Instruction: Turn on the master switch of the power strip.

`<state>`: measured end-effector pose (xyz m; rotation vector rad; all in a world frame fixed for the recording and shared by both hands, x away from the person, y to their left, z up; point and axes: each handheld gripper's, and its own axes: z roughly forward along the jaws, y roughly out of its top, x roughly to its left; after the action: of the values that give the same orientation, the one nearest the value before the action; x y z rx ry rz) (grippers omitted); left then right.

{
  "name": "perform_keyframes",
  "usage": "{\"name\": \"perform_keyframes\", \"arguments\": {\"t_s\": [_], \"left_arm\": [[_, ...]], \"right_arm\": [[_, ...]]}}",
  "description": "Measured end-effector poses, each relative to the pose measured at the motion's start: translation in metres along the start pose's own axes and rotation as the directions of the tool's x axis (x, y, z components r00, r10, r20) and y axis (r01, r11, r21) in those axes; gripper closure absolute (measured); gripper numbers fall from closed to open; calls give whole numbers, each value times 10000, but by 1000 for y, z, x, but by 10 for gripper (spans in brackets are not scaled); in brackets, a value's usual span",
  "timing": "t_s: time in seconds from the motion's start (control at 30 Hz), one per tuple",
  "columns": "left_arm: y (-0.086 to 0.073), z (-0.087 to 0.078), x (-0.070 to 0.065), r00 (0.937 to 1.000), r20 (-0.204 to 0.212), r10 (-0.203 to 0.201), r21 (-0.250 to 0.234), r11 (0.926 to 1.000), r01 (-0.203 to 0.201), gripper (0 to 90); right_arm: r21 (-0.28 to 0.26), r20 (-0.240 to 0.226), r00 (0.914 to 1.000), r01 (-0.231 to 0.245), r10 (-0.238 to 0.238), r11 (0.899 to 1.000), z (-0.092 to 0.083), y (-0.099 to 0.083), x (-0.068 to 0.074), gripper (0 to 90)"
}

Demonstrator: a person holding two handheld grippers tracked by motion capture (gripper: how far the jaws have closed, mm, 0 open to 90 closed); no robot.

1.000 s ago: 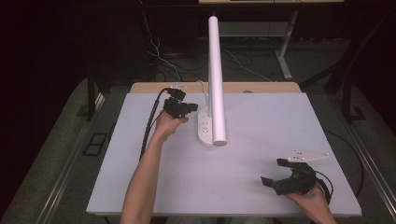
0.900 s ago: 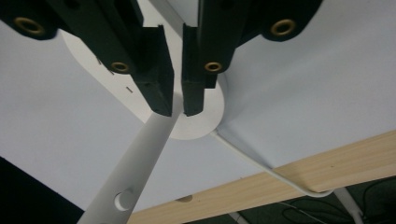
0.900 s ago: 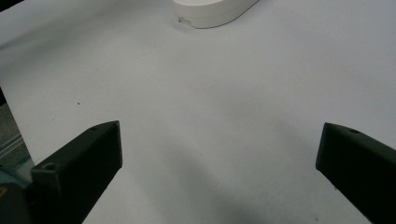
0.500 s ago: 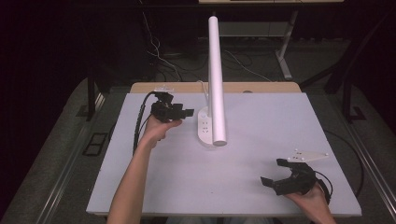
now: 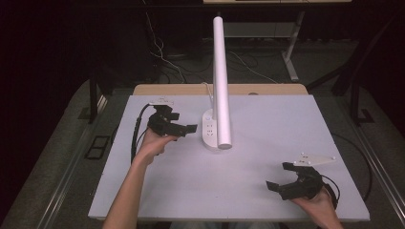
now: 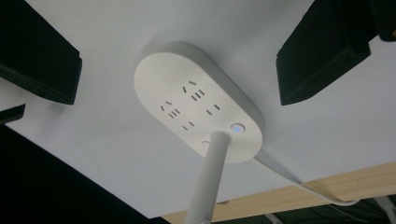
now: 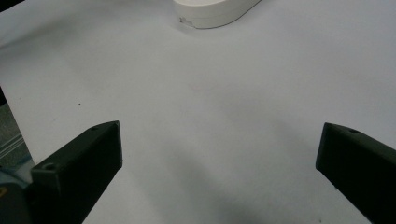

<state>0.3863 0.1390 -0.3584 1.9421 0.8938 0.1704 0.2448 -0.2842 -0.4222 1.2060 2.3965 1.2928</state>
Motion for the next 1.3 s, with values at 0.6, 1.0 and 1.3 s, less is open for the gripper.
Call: {"name": "perform_keyframes", "arguments": {"t_s": [0.6, 1.0, 1.3], "left_arm": [[-35, -31, -22, 9998, -187, 60, -579, 9983, -71, 0], [-70, -44, -36, 9998, -111, -147, -976, 9951, 136, 0], [-96, -43, -48, 9997, -143, -197, -872, 9960, 184, 0]], "right_arm": [[19, -30, 10000, 57, -57, 10000, 1, 1, 3, 0], [-70, -30, 10000, -17, 16, 10000, 0, 1, 3, 0], [-105, -86, 10000, -30, 29, 9999, 1, 0, 3, 0]]}}
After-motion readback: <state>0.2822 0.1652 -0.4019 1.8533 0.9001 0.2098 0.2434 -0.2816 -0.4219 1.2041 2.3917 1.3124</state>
